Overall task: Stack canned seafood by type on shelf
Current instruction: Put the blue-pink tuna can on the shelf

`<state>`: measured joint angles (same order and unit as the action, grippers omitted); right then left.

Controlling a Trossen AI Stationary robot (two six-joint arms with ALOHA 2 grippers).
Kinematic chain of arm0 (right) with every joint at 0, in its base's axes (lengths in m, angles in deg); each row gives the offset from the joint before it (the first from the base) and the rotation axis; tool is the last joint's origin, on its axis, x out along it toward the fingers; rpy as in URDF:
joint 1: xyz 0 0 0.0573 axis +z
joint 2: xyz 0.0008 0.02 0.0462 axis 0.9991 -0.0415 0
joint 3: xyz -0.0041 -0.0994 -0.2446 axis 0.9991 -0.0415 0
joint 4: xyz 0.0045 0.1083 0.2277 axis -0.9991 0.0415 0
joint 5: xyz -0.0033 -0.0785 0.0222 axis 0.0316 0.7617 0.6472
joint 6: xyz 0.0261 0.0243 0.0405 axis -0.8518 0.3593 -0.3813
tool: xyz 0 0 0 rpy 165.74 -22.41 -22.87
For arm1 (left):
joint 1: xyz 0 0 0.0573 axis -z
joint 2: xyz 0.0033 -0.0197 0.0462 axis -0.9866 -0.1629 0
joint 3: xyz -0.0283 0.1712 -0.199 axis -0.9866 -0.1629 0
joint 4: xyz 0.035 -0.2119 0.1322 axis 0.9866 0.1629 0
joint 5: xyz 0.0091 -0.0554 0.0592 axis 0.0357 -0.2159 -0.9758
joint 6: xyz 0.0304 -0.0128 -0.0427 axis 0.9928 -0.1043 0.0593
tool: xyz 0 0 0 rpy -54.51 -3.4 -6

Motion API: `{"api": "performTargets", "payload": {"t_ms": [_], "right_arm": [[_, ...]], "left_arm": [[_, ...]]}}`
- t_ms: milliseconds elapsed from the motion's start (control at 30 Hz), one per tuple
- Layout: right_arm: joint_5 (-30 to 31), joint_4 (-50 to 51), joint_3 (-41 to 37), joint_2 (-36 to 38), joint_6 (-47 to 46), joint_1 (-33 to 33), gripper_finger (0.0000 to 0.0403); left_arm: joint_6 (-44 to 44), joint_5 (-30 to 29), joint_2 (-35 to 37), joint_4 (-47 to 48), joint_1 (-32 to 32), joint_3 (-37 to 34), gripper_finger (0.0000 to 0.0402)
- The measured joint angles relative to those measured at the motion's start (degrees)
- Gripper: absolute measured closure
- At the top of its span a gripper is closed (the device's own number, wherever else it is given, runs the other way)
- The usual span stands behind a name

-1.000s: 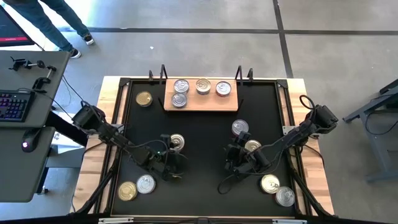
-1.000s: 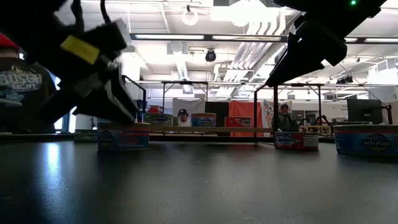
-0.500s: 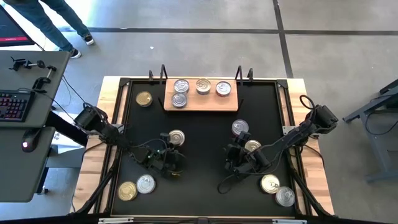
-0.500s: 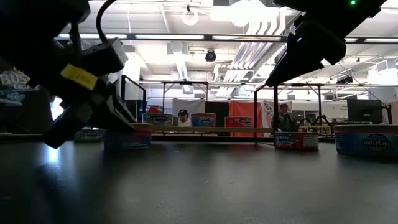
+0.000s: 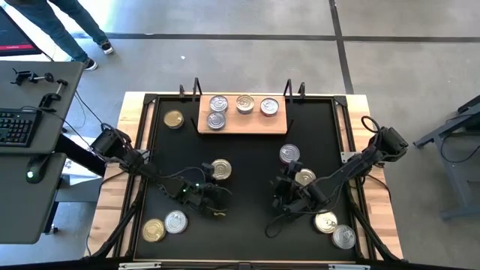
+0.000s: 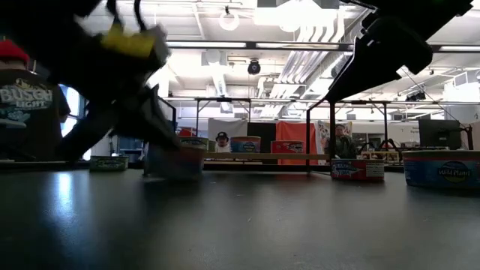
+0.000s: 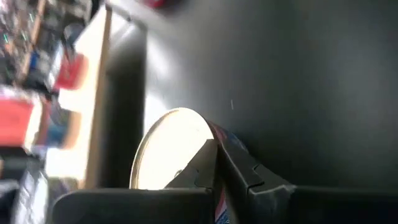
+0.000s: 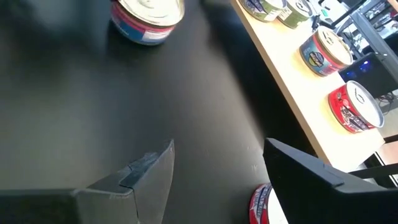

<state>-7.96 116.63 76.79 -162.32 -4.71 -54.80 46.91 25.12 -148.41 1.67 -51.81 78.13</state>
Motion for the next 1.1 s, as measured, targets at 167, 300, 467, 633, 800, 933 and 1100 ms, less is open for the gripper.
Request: {"api": "performTargets", "payload": {"t_ms": [167,300,467,633,800,933,1100], "right_arm": [[0.5,0.0,0.0,0.0,0.0,0.7,0.0162],[0.5,0.1,0.0,0.0,0.0,0.7,0.0162],[0.5,0.5,0.0,0.0,0.0,0.7,0.0162],[0.5,0.6,0.0,0.0,0.0,0.7,0.0162],[0.5,0.6,0.0,0.0,0.0,0.7,0.0162],[0.5,0.7,0.0,0.0,-0.1,0.7,0.0162],[0.5,0.9,0.0,0.0,-0.3,0.7,0.0162]], "left_arm": [[8.9,-1.3,0.0,-3.1,-4.1,3.5,0.0401],[16.3,2.6,0.0,-11.5,-8.7,3.6,0.0401],[25.4,6.4,0.0,-23.2,-15.3,3.6,0.0401],[30.1,13.6,0.1,-30.5,-23.1,3.7,0.0401],[29.6,22.7,-1.1,-30.9,-31.0,3.7,0.0401],[29.5,26.2,-2.6,-32.1,-34.7,3.7,0.0401],[28.4,25.9,-3.4,-31.7,-36.9,3.6,0.0401]]}}
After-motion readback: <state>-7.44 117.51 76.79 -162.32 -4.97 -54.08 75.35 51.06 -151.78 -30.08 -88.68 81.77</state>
